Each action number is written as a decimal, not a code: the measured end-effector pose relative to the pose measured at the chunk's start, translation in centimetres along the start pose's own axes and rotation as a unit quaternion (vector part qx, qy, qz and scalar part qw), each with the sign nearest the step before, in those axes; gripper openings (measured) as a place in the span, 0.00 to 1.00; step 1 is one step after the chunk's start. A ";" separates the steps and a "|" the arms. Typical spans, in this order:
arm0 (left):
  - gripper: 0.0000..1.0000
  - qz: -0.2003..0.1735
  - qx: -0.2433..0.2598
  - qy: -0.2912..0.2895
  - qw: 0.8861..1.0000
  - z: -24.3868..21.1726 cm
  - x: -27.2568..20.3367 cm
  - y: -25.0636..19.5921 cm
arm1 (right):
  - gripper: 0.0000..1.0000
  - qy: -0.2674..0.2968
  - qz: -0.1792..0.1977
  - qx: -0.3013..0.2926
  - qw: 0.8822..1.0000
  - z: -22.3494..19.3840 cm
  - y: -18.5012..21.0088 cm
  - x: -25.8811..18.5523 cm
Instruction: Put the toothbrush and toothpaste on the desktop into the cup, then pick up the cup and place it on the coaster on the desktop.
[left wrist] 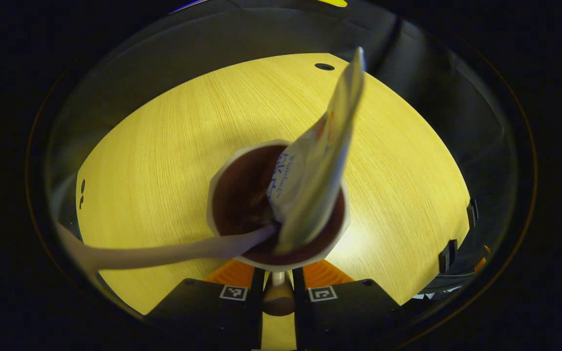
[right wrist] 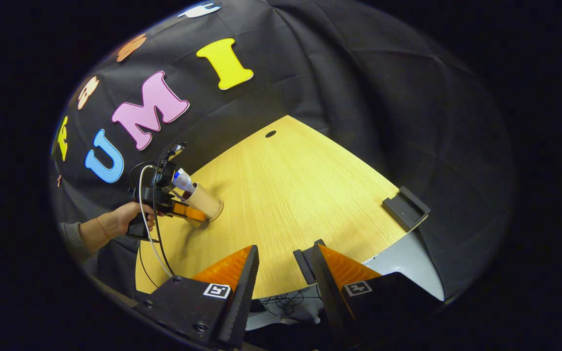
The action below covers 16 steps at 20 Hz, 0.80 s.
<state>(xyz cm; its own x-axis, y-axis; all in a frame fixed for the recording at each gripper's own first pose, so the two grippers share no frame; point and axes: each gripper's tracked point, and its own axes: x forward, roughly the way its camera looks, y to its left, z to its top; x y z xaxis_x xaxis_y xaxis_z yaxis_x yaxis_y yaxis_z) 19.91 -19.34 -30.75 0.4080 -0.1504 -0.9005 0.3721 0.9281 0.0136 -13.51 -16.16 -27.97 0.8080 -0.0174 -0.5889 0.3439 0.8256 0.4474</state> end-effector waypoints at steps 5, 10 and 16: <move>0.32 0.006 -0.006 0.008 1.000 -0.2 -0.2 0.2 | 0.69 -0.004 0.000 0.002 1.000 -0.4 -0.3 0.2; 0.60 0.010 -0.010 0.008 1.000 -0.5 -1.0 0.1 | 0.69 -0.006 0.003 0.002 1.000 -0.5 -0.4 0.3; 0.91 0.012 -0.008 -0.026 1.000 0.3 -2.2 0.7 | 0.69 -0.007 0.012 -0.009 1.000 -0.3 0.9 0.7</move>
<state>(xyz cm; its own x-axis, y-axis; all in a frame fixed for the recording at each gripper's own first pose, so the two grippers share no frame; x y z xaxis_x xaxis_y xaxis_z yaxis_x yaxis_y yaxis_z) 19.53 -18.44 -28.67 0.4597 -0.1453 -0.8761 0.3493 0.9366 0.0280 -12.75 -15.20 -28.21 0.8229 -0.0048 -0.5682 0.3153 0.8358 0.4495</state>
